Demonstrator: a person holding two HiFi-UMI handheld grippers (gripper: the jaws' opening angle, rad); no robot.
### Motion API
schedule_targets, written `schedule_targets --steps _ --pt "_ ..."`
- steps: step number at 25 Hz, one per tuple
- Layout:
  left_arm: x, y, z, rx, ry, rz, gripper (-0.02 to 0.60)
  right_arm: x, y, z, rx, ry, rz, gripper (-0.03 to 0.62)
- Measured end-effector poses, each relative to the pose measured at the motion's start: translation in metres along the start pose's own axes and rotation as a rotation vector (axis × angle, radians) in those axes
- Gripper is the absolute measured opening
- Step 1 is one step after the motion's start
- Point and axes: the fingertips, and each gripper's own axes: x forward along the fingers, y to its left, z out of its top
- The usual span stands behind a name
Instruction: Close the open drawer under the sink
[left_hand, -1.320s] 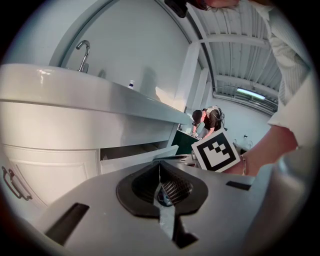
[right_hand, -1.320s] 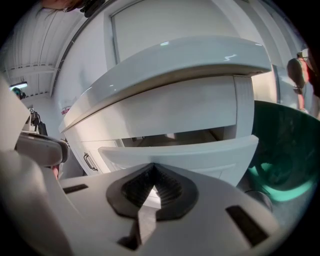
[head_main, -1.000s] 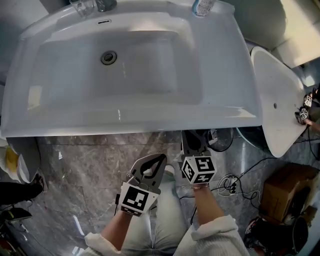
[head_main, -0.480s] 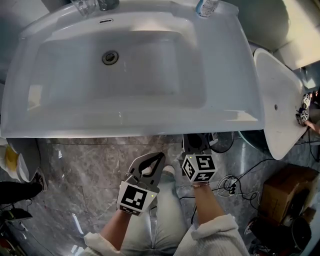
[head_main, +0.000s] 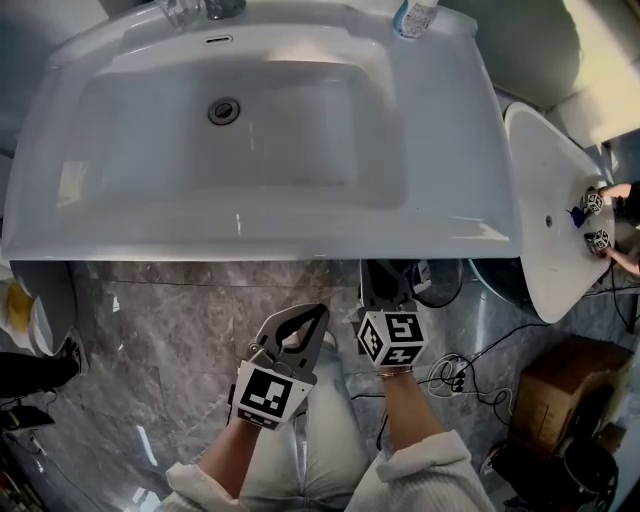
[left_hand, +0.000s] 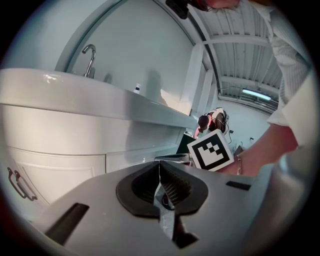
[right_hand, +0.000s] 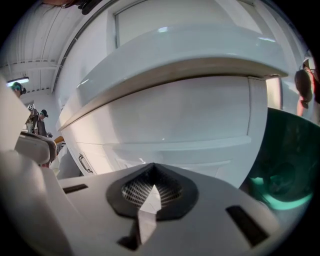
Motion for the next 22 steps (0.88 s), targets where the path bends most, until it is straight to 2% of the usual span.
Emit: schedule_targets --steps 12,22 --pt "-0.014 -0.03 0.016 -0.006 -0.044 0.041 0.017 -0.059 0.017 0.01 0.014 -0.012 0.06 0.009" --pt "-0.031 -0.062 0.076 0.031 -0.102 0.044 0.017 -0.121 0.04 0.069 0.054 -0.081 0.097 0.01"
